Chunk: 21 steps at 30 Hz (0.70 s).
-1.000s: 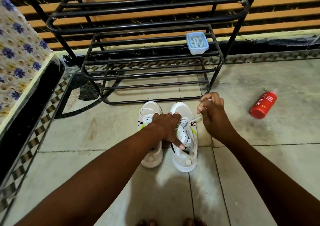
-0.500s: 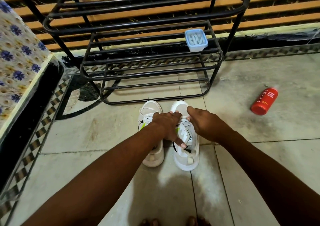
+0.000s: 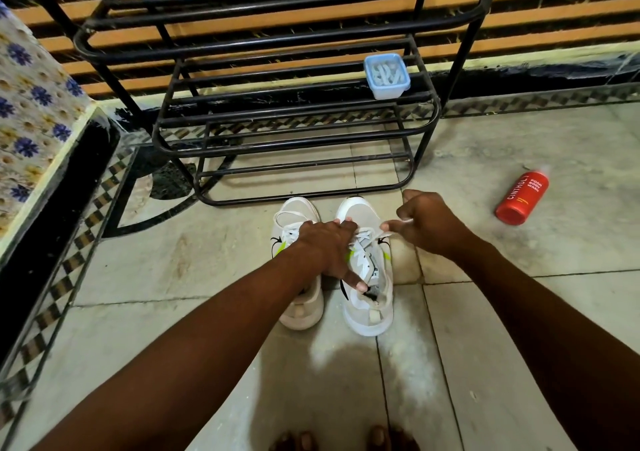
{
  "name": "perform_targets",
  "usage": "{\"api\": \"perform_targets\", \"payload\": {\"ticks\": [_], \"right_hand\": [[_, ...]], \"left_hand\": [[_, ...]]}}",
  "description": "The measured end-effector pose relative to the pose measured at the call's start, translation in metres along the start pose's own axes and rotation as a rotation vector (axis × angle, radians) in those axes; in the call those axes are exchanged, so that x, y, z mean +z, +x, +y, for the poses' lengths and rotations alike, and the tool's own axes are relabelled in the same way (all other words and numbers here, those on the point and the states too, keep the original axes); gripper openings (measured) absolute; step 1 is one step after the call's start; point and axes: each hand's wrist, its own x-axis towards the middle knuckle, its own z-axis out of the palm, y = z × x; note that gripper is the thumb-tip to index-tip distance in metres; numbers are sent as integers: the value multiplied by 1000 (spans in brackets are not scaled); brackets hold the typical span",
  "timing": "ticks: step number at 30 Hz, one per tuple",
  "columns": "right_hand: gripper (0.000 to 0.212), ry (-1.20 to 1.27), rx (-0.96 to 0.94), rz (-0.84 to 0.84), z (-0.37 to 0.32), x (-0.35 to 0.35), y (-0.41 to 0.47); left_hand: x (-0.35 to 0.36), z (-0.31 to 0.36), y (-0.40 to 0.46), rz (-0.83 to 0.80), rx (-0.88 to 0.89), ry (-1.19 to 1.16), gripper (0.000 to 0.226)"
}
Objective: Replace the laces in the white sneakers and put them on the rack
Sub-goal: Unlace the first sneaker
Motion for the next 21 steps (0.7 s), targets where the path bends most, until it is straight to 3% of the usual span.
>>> {"api": "perform_targets", "payload": {"ticks": [4, 8, 11, 15, 19, 21], "right_hand": [[70, 68, 72, 131, 11, -8, -15], [57, 98, 71, 231, 4, 5, -24], [32, -28, 19, 241, -5, 15, -23], [27, -369, -22, 139, 2, 29, -26], [12, -444, -98, 190, 8, 36, -30], [9, -443, -37, 245, 17, 32, -31]], "left_hand": [[-1, 0, 0, 7, 2, -13, 132], [-1, 1, -2, 11, 4, -19, 127], [-2, 0, -2, 10, 3, -5, 130], [0, -2, -1, 16, 9, -13, 130], [-1, -1, -3, 18, 11, -17, 131], [-1, -1, -4, 22, 8, -9, 132]]}}
